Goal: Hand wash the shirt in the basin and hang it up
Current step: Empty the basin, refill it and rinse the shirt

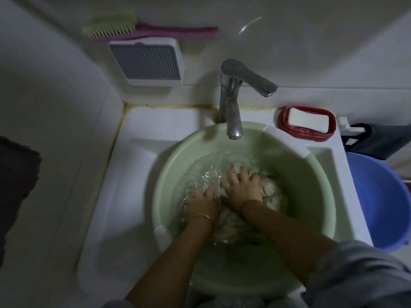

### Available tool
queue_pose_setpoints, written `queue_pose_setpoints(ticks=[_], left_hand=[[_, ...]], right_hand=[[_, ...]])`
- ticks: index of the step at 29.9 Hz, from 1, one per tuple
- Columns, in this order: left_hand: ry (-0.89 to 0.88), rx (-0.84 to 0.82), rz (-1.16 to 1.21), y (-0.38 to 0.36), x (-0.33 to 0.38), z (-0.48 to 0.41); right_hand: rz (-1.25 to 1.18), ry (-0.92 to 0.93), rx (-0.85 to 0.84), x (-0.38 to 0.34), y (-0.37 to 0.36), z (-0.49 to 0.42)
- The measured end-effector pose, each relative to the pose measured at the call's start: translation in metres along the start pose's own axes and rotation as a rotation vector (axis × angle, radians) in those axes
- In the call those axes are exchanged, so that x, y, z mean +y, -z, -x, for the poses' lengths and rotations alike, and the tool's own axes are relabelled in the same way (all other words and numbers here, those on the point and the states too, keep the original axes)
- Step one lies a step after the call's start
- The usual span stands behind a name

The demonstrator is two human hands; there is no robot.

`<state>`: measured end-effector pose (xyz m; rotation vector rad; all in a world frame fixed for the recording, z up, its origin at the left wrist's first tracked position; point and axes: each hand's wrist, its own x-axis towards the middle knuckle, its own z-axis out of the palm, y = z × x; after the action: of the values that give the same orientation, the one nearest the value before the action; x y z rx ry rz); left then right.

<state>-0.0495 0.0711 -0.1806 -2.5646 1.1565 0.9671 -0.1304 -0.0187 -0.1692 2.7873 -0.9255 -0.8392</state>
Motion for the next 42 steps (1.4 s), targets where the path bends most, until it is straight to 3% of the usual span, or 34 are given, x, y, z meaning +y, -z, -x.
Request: queue_pose_setpoints(ticks=[2,5,8,10,15,20,22,25,29,30,35,39,42], left_hand=[[-0.019,0.044,0.167,0.008,0.001,0.000],[0.038,0.250,0.866,0.026,0.004,-0.005],[0.240,-0.042,1.773,0.045,0.014,-0.010],[0.322,-0.214,1.926,0.058,0.021,-0.007],[0.167,-0.329,1.847,0.074,0.030,0.023],[0.167,-0.309,1.607,0.071,0.038,0.028],[0.143,-0.177,1.407,0.081,0.048,0.034],[-0.019,0.263,0.755,0.073,0.035,0.035],[-0.082,0.284,0.016,0.033,0.019,0.022],[-0.099,0.261,-0.068,0.026,0.017,0.019],[-0.040,0.022,-0.189,0.006,0.009,0.000],[0.019,-0.009,-0.081,-0.005,0.001,-0.012],[0.023,0.108,0.305,0.007,0.004,-0.011]], right_hand=[[-0.098,-0.138,0.009,0.006,0.006,-0.001],[-0.501,-0.248,0.029,0.003,0.014,0.003],[-1.029,-0.306,0.099,0.003,0.031,0.020],[-1.075,-0.270,0.209,0.001,0.052,0.044],[-0.938,-0.250,0.370,-0.007,0.086,0.069],[-0.976,-0.442,0.322,0.012,0.079,0.043],[-0.929,-0.473,0.227,0.028,0.068,0.027],[-0.659,-0.346,0.109,0.036,0.048,0.012],[-0.375,-0.271,0.093,0.031,0.021,0.010],[-0.326,-0.248,0.061,0.027,0.013,0.012],[-0.002,0.067,-0.033,0.006,-0.012,0.014],[-0.005,-0.116,-0.019,0.025,-0.006,0.005],[-0.250,-0.196,-0.027,0.013,-0.007,0.003]])
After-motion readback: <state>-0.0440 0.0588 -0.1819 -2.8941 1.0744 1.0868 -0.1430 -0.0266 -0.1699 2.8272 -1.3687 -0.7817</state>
